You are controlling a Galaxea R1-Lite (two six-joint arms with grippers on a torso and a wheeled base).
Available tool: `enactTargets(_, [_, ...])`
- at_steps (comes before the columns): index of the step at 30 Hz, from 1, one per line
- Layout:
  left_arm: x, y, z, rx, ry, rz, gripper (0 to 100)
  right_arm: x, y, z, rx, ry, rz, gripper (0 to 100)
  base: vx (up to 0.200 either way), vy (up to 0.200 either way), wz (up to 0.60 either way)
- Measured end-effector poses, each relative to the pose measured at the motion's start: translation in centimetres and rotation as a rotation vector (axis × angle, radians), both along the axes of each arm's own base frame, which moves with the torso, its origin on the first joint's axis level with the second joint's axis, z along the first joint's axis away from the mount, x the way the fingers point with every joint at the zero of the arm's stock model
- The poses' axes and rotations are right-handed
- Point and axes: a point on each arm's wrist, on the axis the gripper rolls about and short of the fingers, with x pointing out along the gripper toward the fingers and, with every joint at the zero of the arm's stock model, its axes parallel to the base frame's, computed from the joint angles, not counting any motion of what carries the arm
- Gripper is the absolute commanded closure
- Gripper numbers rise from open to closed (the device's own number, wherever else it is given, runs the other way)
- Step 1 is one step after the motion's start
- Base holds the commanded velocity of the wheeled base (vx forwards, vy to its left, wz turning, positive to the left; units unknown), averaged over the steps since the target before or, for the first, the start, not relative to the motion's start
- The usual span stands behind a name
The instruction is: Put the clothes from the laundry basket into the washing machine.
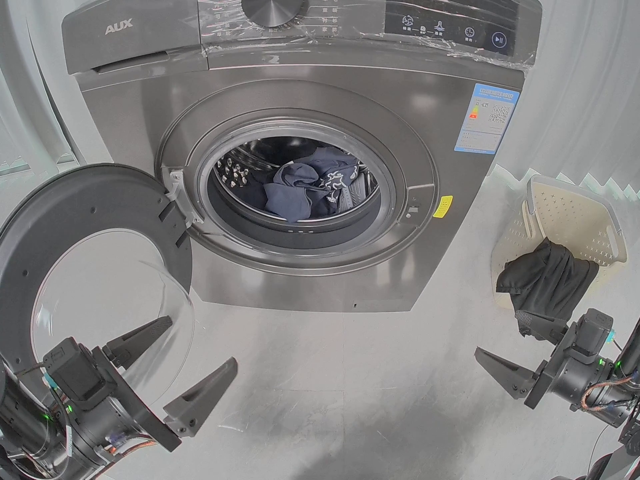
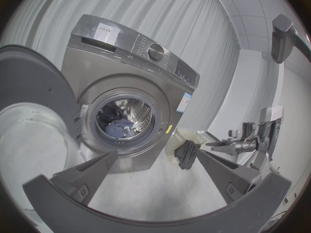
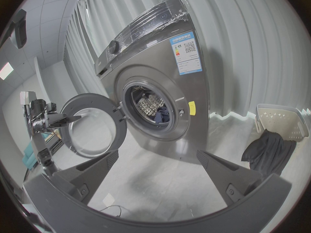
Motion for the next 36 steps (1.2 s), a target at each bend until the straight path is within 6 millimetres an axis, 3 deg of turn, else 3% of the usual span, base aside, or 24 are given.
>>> enactTargets(22, [-4.9, 7.6, -0.7, 0.04, 0.039, 0.134, 0, -4.9, -5.0, 0.4, -0.048, 0.023, -0.161, 0, -0.027, 0.0, 0.0])
enactTargets(36, [-9.5, 10.9, -4.1, 0.054, 0.038, 0.245, 0, -10.6, -8.0, -1.0, -0.05, -0.059, -0.31, 0, 0.0, -0.2, 0.0])
